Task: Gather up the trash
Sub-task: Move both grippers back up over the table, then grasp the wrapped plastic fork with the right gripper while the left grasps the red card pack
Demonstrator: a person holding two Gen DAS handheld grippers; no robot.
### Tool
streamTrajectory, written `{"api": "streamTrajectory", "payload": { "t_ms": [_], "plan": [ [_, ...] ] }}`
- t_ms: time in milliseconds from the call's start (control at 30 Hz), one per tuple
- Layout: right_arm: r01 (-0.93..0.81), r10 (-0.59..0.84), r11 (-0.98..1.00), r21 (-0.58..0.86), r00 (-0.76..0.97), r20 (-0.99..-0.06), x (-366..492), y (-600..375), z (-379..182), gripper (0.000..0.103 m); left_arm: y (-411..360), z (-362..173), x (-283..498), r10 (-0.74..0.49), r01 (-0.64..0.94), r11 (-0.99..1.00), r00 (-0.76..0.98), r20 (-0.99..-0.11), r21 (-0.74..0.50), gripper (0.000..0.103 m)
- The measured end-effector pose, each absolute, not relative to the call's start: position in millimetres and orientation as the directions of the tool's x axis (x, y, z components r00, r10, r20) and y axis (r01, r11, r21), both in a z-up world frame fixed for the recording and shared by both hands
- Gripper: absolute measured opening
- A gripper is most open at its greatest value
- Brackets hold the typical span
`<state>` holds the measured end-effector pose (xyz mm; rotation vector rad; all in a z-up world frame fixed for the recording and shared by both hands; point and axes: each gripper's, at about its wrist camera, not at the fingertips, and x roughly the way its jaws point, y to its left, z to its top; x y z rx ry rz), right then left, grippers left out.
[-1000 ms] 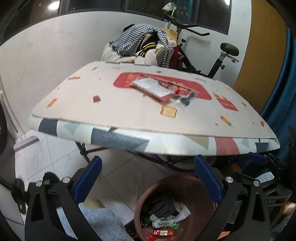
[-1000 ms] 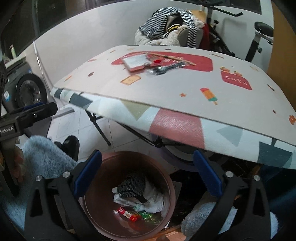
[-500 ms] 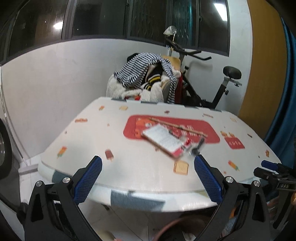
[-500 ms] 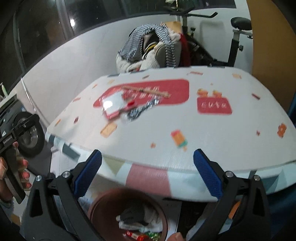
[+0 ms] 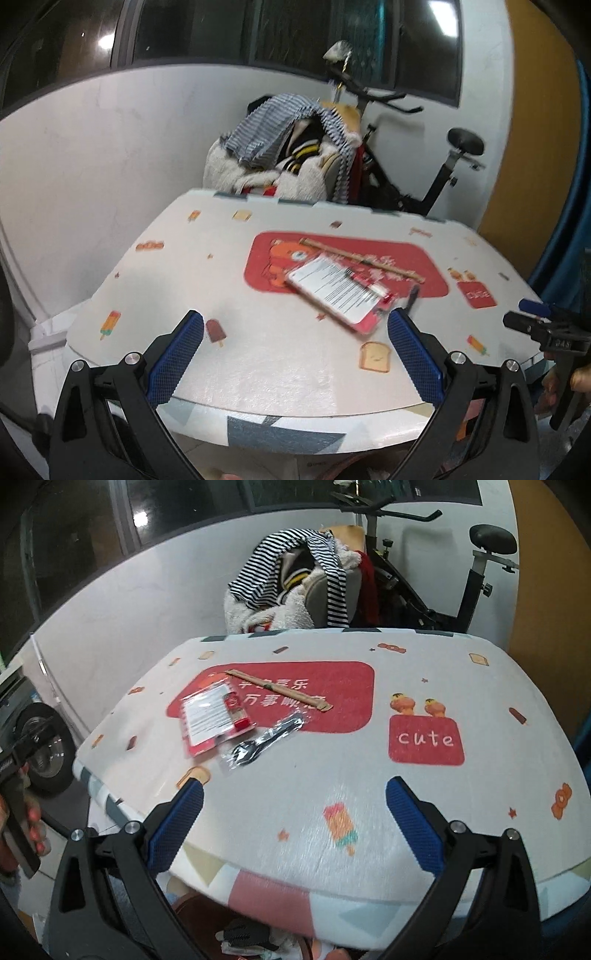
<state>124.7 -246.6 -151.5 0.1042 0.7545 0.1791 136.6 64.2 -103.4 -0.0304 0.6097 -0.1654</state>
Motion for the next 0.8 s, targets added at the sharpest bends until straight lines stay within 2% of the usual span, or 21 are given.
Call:
{"api": "streamTrajectory", "payload": {
  "t_ms": [233, 300, 367, 400, 467, 533, 633, 800],
  "plan": [
    [-0.118, 0.259, 0.963, 0.243, 0.661, -0.704, 180.7, -225.8, -170.7, 0.096, 77.9, -128.7, 150.9, -0.203, 0.119, 0.977, 0.778, -0.595, -0.178, 0.097],
    [-0.099, 0.245, 0.966, 0.239, 0.647, -0.722, 199.7, -218.7, -180.9, 0.086, 82.4, -136.8, 156.4, -0.229, 0.114, 0.968, 0.76, -0.609, -0.222, 0.089],
    [-0.072, 0.23, 0.968, 0.241, 0.641, -0.732, 212.0, -213.9, -185.8, 0.076, 86.3, -143.8, 163.2, -0.243, 0.102, 0.962, 0.74, -0.628, -0.252, 0.074],
    [-0.035, 0.212, 0.968, 0.247, 0.637, -0.741, 223.0, -212.2, -189.9, 0.073, 87.8, -146.5, 166.3, -0.251, 0.097, 0.959, 0.732, -0.633, -0.268, 0.072],
    [0.071, 0.167, 0.962, 0.262, 0.606, -0.778, 242.5, -212.9, -201.5, 0.057, 92.3, -152.7, 172.3, -0.281, 0.087, 0.944, 0.716, -0.639, -0.318, 0.065],
    [0.108, 0.175, 0.953, 0.284, 0.571, -0.802, 253.2, -206.1, -210.2, 0.052, 97.2, -158.4, 178.9, -0.319, 0.077, 0.923, 0.7, -0.639, -0.378, 0.06],
    [0.119, 0.118, 0.967, 0.224, 0.57, -0.813, 263.4, -191.7, -212.4, 0.052, 102.2, -163.6, 186.1, -0.36, 0.063, 0.894, 0.689, -0.629, -0.443, 0.057],
    [0.125, 0.077, 0.976, 0.179, 0.572, -0.817, 272.6, -181.2, -213.8, 0.053, 98.4, -169.8, 193.3, -0.385, 0.063, 0.879, 0.679, -0.625, -0.473, 0.053]
  ]
}}
